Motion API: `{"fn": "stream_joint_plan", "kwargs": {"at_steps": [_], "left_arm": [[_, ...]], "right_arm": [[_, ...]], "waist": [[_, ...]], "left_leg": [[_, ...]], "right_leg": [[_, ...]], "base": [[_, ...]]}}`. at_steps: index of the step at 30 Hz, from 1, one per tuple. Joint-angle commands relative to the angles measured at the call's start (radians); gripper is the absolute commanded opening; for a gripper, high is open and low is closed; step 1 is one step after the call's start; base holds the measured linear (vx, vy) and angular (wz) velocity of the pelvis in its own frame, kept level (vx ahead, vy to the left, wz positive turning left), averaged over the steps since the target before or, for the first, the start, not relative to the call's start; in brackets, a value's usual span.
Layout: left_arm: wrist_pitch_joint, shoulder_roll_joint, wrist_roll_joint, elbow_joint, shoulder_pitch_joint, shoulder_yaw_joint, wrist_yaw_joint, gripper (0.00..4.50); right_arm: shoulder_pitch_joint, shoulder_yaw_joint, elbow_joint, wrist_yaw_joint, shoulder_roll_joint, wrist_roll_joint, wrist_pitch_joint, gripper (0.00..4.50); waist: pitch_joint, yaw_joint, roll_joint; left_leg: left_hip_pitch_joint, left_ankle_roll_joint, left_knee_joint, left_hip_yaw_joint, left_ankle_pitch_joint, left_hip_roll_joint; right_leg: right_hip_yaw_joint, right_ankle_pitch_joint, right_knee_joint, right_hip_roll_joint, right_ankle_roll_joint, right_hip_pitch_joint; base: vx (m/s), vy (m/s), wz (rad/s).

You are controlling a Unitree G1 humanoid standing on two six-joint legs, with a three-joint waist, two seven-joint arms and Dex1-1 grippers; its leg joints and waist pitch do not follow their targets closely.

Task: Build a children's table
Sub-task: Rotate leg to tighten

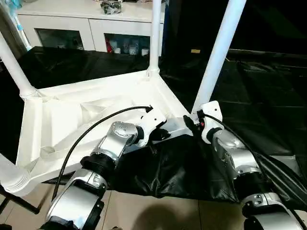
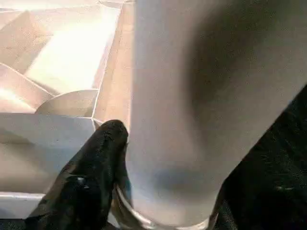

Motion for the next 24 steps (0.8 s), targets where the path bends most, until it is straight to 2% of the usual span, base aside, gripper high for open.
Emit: {"fn": "stream_joint_plan", "kwargs": {"at_steps": [1,3,4,5,10,11,13,16,17,19,20,23,24], "left_arm": [[-0.039,-0.027,0.001,-0.009,-0.002,-0.035,0.0,0.0],[-0.057,0.006,-0.005,-0.028,0.016,-0.04,-0.05,0.0],[-0.058,0.021,-0.01,-0.035,0.023,-0.039,-0.073,0.0],[-0.086,0.053,-0.029,-0.054,0.04,-0.04,-0.146,0.0],[-0.122,0.121,-0.054,-0.069,0.058,-0.033,-0.258,0.0],[-0.132,0.134,-0.056,-0.069,0.06,-0.033,-0.282,0.0],[-0.142,0.162,-0.077,-0.078,0.066,-0.031,-0.355,0.0],[-0.136,0.183,-0.104,-0.096,0.072,-0.029,-0.426,0.0],[-0.135,0.195,-0.112,-0.106,0.074,-0.033,-0.458,0.0],[-0.135,0.213,-0.123,-0.113,0.072,-0.039,-0.502,0.0],[-0.136,0.214,-0.123,-0.113,0.071,-0.04,-0.503,0.0],[-0.14,0.221,-0.118,-0.097,0.061,-0.045,-0.528,0.0],[-0.145,0.221,-0.115,-0.094,0.059,-0.046,-0.528,0.0]], "right_arm": [[0.015,0.109,-0.023,0.155,0.086,0.039,0.005,3.56],[0.016,0.112,-0.036,0.193,0.046,0.035,-0.006,3.66],[0.017,0.112,-0.045,0.219,0.027,0.035,-0.005,3.66],[0.023,0.115,-0.064,0.291,-0.02,0.043,-0.008,3.66],[0.05,0.156,-0.115,0.496,-0.138,0.057,-0.024,3.66],[0.057,0.162,-0.128,0.543,-0.162,0.064,-0.022,3.66],[0.071,0.175,-0.16,0.65,-0.214,0.086,-0.017,3.66],[0.079,0.183,-0.181,0.738,-0.252,0.099,-0.015,3.66],[0.08,0.185,-0.185,0.779,-0.268,0.101,-0.017,3.66],[0.076,0.195,-0.186,0.83,-0.294,0.106,-0.023,3.66],[0.075,0.195,-0.186,0.833,-0.296,0.106,-0.023,3.42],[0.068,0.202,-0.188,0.863,-0.309,0.107,-0.018,3.3],[0.067,0.203,-0.189,0.868,-0.312,0.108,-0.017,2.99]], "waist": [[-0.045,0.004,-0.007],[-0.044,0.002,-0.013],[-0.046,0.005,-0.012],[-0.046,0.005,-0.014],[-0.056,0.014,-0.018],[-0.06,0.018,-0.019],[-0.06,0.031,-0.016],[-0.062,0.042,-0.014],[-0.061,0.046,-0.015],[-0.057,0.055,-0.014],[-0.056,0.056,-0.012],[-0.053,0.06,-0.013],[-0.054,0.061,-0.013]], "left_leg": [[0.002,0.018,-0.103,-0.051,-0.28,0.088],[0.0,0.024,-0.103,-0.049,-0.276,0.087],[-0.003,0.031,-0.101,-0.05,-0.257,0.088],[-0.005,0.036,-0.101,-0.049,-0.24,0.088],[-0.011,0.094,-0.087,-0.037,-0.101,0.085],[-0.011,0.107,-0.083,-0.035,-0.065,0.084],[-0.01,0.137,-0.08,-0.03,-0.027,0.087],[-0.008,0.153,-0.077,-0.028,-0.009,0.093],[-0.006,0.155,-0.077,-0.027,-0.013,0.095],[-0.003,0.136,-0.079,-0.026,-0.059,0.096],[-0.002,0.128,-0.081,-0.025,-0.07,0.096],[0.002,0.079,-0.086,-0.022,-0.112,0.098],[0.003,0.075,-0.086,-0.022,-0.111,0.098]], "right_leg": [[0.063,-0.465,-0.094,-0.12,-0.145,0.029],[0.063,-0.471,-0.095,-0.12,-0.143,0.028],[0.064,-0.461,-0.091,-0.125,-0.148,0.035],[0.065,-0.448,-0.091,-0.125,-0.151,0.036],[0.066,-0.225,-0.065,-0.12,-0.212,0.043],[0.064,-0.165,-0.055,-0.117,-0.229,0.046],[0.06,-0.078,-0.044,-0.112,-0.252,0.047],[0.056,-0.03,-0.035,-0.11,-0.266,0.047],[0.055,-0.03,-0.035,-0.111,-0.272,0.044],[0.055,-0.108,-0.043,-0.114,-0.266,0.042],[0.056,-0.133,-0.047,-0.113,-0.261,0.041],[0.057,-0.218,-0.054,-0.112,-0.236,0.039],[0.058,-0.22,-0.054,-0.112,-0.233,0.038]], "base": [[0.0,0.0,0.0],[0.0,0.0,0.0],[0.0,0.0,0.0],[0.0,0.0,0.0],[0.041,-0.021,0.0],[0.051,-0.025,-0.01],[0.0,0.0,0.0],[0.0,0.0,0.0],[0.0,0.0,0.0],[0.0,0.0,0.0],[0.0,0.0,0.0],[0.0,0.0,0.0],[0.0,0.0,0.0]]}}
